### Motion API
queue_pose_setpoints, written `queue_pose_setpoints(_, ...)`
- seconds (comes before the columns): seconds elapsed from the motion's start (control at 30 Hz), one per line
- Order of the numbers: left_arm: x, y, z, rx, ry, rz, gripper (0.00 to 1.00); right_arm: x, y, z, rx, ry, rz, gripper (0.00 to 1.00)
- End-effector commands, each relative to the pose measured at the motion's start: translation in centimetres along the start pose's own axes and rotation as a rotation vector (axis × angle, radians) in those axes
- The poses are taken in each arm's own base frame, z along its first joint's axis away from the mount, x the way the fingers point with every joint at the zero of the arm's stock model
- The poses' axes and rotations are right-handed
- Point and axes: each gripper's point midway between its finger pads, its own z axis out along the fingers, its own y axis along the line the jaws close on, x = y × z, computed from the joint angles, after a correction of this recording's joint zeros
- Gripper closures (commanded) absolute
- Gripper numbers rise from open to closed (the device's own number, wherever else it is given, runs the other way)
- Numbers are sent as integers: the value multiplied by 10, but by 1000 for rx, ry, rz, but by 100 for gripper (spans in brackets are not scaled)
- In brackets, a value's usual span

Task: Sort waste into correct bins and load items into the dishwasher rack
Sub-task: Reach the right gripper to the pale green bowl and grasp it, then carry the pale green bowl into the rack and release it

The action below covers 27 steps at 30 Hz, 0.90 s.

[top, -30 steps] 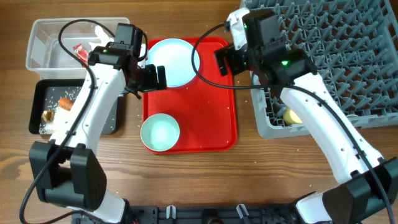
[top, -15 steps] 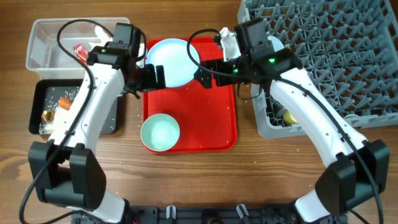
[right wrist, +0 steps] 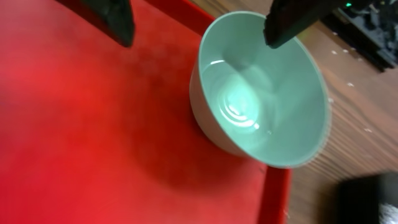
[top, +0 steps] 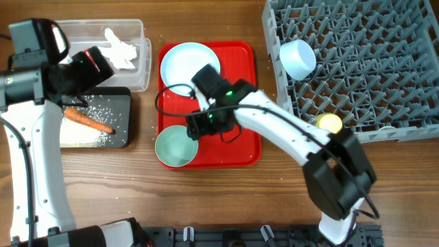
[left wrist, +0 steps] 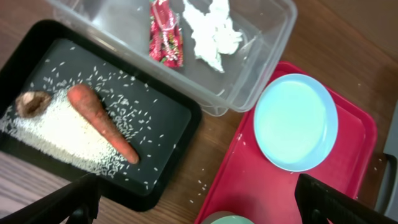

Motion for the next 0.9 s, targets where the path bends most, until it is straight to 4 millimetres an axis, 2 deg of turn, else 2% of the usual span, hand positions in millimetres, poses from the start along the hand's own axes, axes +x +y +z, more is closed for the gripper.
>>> queue_pose_setpoints(0.0, -1, 4, -1, -11, 3, -22, 0, 8, -16, 21, 63, 44, 43, 48)
queue_pose_setpoints(0.1, -1, 4, -1, -11, 3, -22, 0, 9, -18, 25, 67, 52, 46, 61)
queue_pose_setpoints(0.23, 0, 4, -1, -11, 5, -22, 0, 14, -21, 38, 61, 90, 56, 62)
queue_pose_setpoints(0.53, 0, 4, -1, -12, 6, -22, 0, 13, -19, 44, 40, 101, 53, 73)
queue_pose_setpoints(0.63, 0, 4, 0, -12, 7, -22, 0, 13, -19, 44, 40, 101, 55, 95)
queue_pose_setpoints(0.77, 0, 5, 1, -13, 9, -22, 0, 4, -25, 36, 39, 90, 107, 95)
queue_pose_setpoints(0.87, 0, 5, 1, -13, 9, -22, 0, -6, -34, 18, 45, 54, 128, 96)
